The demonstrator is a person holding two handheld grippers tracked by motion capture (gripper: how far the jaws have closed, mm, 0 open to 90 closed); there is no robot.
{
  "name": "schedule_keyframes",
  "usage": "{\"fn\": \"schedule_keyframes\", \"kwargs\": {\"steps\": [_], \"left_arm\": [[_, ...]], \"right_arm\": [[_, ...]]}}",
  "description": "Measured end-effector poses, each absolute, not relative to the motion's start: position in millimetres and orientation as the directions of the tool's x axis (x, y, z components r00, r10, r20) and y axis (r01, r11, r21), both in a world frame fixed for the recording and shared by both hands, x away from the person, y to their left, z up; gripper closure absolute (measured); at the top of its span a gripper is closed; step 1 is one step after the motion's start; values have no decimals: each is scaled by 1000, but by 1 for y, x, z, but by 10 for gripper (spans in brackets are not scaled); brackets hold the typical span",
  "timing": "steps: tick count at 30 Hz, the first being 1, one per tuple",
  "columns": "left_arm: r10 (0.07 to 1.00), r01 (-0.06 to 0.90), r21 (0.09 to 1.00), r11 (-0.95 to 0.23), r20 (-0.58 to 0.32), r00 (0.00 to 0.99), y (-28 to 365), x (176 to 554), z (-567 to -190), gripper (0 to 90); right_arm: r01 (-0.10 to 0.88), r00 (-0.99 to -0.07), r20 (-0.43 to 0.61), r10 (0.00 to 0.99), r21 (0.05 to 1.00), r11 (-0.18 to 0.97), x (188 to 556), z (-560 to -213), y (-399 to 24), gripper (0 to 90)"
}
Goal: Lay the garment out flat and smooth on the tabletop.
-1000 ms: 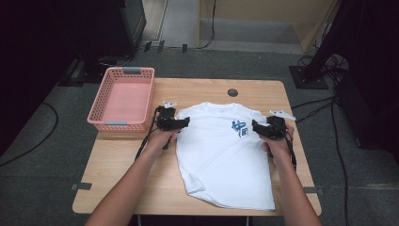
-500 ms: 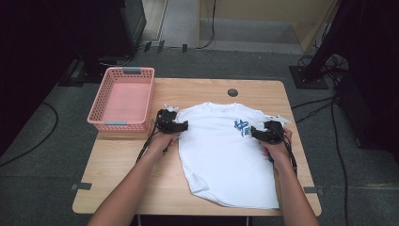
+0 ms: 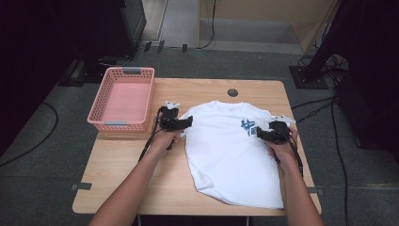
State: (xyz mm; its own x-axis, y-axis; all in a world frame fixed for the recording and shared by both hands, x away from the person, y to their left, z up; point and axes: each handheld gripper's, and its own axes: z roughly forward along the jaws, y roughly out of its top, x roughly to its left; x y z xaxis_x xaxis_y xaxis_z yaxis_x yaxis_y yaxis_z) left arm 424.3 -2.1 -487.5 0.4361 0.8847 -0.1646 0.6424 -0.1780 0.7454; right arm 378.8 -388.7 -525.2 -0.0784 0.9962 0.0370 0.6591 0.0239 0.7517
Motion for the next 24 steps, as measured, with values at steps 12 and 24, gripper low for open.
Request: {"fn": "schedule_keyframes", "kwargs": {"steps": [12,24], "left_arm": [[930,734,667,-125,-179,320,9,447,-503,310],[900,705,681,-198,-158,405,-5,454,-489,288]], "right_arm": [[660,-79,41,996,751,21,378,-525,-389,208],[659,-79,37,996,751,24,378,-525,-389,208]]}}
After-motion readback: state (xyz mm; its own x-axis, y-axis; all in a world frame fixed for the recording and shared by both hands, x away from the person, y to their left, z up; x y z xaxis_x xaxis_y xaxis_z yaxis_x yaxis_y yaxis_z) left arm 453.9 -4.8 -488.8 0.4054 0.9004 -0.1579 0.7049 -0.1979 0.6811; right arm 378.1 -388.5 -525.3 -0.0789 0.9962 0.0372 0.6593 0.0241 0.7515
